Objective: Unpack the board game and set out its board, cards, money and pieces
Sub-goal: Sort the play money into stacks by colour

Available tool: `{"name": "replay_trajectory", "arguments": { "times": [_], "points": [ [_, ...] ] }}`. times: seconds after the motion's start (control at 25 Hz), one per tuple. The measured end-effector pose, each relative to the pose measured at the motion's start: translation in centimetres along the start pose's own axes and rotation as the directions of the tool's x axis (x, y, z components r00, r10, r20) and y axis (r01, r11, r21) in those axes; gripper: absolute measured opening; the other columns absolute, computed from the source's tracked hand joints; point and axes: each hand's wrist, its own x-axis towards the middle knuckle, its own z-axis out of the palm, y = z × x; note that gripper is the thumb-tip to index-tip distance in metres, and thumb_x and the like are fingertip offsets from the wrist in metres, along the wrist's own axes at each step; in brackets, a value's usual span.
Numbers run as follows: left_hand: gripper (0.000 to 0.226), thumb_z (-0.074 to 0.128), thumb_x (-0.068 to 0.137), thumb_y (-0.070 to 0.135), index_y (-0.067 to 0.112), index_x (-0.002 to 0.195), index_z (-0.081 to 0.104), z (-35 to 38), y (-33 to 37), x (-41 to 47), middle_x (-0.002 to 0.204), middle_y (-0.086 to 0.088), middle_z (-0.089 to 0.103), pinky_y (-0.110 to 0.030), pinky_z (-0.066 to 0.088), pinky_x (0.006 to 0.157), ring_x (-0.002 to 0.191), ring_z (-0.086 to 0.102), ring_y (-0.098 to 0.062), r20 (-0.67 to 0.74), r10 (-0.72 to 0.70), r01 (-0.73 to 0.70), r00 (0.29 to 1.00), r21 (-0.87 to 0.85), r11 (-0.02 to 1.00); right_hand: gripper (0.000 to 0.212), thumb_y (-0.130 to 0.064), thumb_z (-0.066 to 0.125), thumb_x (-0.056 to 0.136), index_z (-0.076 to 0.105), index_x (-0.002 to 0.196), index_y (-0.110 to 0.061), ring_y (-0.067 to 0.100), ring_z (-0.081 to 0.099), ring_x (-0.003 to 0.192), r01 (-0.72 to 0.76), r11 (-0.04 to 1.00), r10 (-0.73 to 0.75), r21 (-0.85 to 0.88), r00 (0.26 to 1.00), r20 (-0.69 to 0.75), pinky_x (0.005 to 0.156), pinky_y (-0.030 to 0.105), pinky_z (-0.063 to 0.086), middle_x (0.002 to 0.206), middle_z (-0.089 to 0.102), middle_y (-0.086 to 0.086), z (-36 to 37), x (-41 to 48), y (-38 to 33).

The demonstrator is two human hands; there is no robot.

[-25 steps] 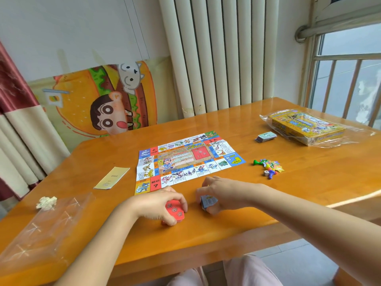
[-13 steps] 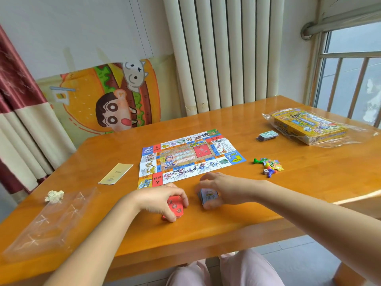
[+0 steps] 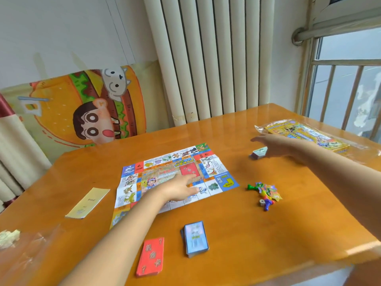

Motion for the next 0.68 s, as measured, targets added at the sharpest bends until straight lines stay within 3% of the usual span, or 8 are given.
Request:
{"name": "replay_trajectory", "arguments": {
  "times": [0.12, 0.2, 0.28, 0.44, 0.68],
  "points": [
    [0.064, 0.041, 0.095, 0.053, 0.041, 0.150, 0.011, 0.5, -0.3, 3.2, 0.160, -0.004, 0.001, -0.039, 0.017, 0.117, 0.147, 0.009, -0.023, 0.068, -0.046, 0.041, 0.997, 0.076, 0.996, 0.091, -0.024, 0.078, 0.077, 0.024, 0.150, -0.019, 0.025, 0.037, 0.136, -0.019, 1.000, 0.020, -0.009, 0.986, 0.167, 0.107, 0.033, 0.034, 0.153, 0.032, 0.006, 0.2, 3.0, 2.2],
    [0.061, 0.042, 0.094, 0.055, 0.046, 0.147, 0.014, 0.4, -0.9, 4.4, 0.160, -0.004, 0.003, -0.043, 0.017, 0.117, 0.147, 0.007, -0.021, 0.081, -0.040, 0.034, 0.996, 0.079, 0.996, 0.092, -0.028, 0.081, 0.073, 0.028, 0.148, -0.020, 0.025, 0.044, 0.131, 0.019, 1.000, -0.016, -0.012, 0.976, 0.217, 0.107, 0.035, 0.036, 0.151, 0.035, 0.002, 0.6, 4.7, 3.0],
    [0.058, 0.044, 0.094, 0.053, 0.046, 0.146, 0.021, 0.0, -1.4, 5.4, 0.158, -0.001, 0.012, -0.041, 0.022, 0.116, 0.145, 0.018, -0.021, 0.065, -0.006, 0.001, 0.998, 0.063, 0.998, 0.088, -0.028, 0.082, 0.072, 0.034, 0.145, -0.020, 0.022, 0.052, 0.123, 0.062, 0.998, -0.057, -0.012, 0.964, 0.261, 0.104, 0.035, 0.040, 0.145, 0.043, -0.001, 1.0, 6.3, 3.5],
    [0.054, 0.051, 0.090, 0.052, 0.043, 0.140, 0.034, -0.2, -1.6, 6.4, 0.153, 0.003, 0.025, -0.037, 0.031, 0.113, 0.136, 0.036, -0.017, 0.052, 0.006, -0.005, 0.999, -0.016, 1.000, 0.071, -0.030, 0.082, 0.072, 0.049, 0.133, -0.019, 0.020, 0.052, 0.116, 0.127, 0.991, -0.108, -0.052, 0.953, 0.282, 0.098, 0.032, 0.043, 0.131, 0.053, 0.001, 0.9, 7.7, 3.5],
    [0.046, 0.053, 0.091, 0.047, 0.037, 0.135, 0.042, -0.4, -0.5, 6.3, 0.150, 0.005, 0.032, -0.032, 0.035, 0.107, 0.134, 0.039, -0.014, 0.020, -0.043, 0.044, 0.999, -0.054, 0.998, 0.061, -0.045, 0.078, 0.072, 0.059, 0.119, -0.012, 0.021, 0.055, 0.090, 0.037, 0.982, 0.028, -0.185, 0.941, 0.337, 0.072, 0.027, 0.042, 0.109, 0.062, 0.006, 0.4, 7.0, 2.5]
  ]
}}
